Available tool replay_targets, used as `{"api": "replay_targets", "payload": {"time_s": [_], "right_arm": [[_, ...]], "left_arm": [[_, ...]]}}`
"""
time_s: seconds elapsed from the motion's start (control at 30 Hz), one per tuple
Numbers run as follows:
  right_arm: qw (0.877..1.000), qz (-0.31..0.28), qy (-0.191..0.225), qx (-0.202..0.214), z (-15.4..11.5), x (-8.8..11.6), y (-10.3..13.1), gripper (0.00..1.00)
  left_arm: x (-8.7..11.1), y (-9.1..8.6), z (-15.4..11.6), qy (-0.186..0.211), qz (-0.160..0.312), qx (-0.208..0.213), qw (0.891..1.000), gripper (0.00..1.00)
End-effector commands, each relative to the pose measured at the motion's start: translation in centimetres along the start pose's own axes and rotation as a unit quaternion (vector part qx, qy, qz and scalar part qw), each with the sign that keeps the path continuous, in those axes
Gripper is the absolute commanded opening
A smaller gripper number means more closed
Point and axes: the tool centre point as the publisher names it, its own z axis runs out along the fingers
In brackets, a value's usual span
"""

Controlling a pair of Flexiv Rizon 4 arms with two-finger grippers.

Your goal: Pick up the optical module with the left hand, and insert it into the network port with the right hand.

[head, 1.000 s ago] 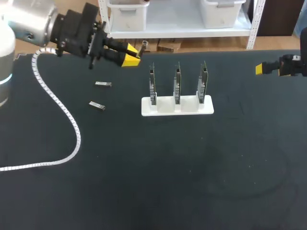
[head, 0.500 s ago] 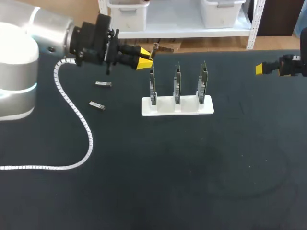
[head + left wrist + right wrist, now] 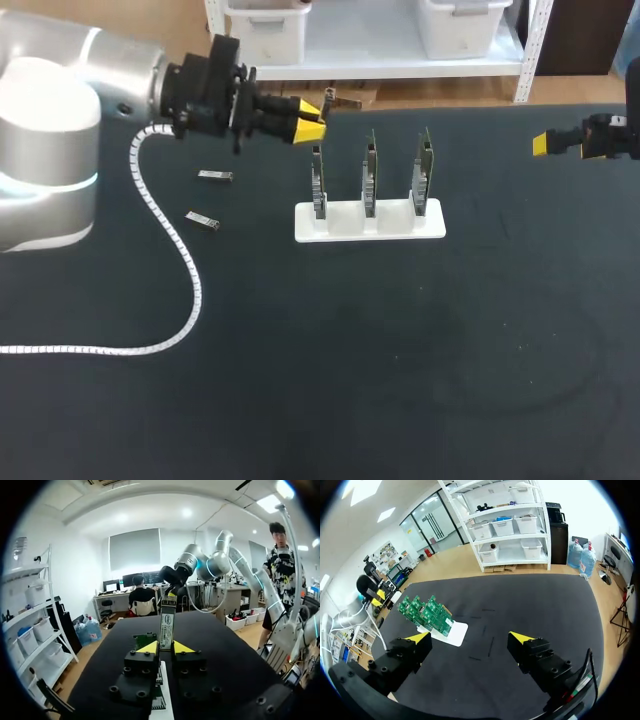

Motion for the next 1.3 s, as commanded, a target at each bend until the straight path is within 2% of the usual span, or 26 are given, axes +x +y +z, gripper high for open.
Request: {"api": "replay_targets", "payload": {"time_s": [0.03,0.23,0.6,0.8,0.97,1.3], "right_arm": [[1.0,-0.001,0.0,-0.001,0.0,0.0,-0.1,1.0],[1.0,-0.001,0.0,-0.001,0.0,0.0,-0.1,1.0],[1.0,-0.001,0.0,-0.001,0.0,0.0,-0.1,1.0],[1.0,-0.001,0.0,-0.001,0.0,0.0,-0.1,1.0],[1.0,-0.001,0.0,-0.001,0.0,0.0,-0.1,1.0],[1.0,-0.001,0.0,-0.001,0.0,0.0,-0.1,1.0]], "left_arm": [[0.4,0.7,0.3,0.005,0.003,0.005,1.0,0.0],[0.9,1.8,-0.3,0.014,0.003,-0.01,1.0,0.0],[1.4,2.8,-0.3,-0.039,-0.044,-0.037,0.998,0.0],[1.9,2.9,-0.3,-0.044,-0.05,-0.041,0.997,0.0],[1.8,2.9,-0.4,-0.014,-0.04,-0.043,0.998,0.0],[1.8,2.9,-0.4,-0.014,-0.04,-0.043,0.998,0.0]]}}
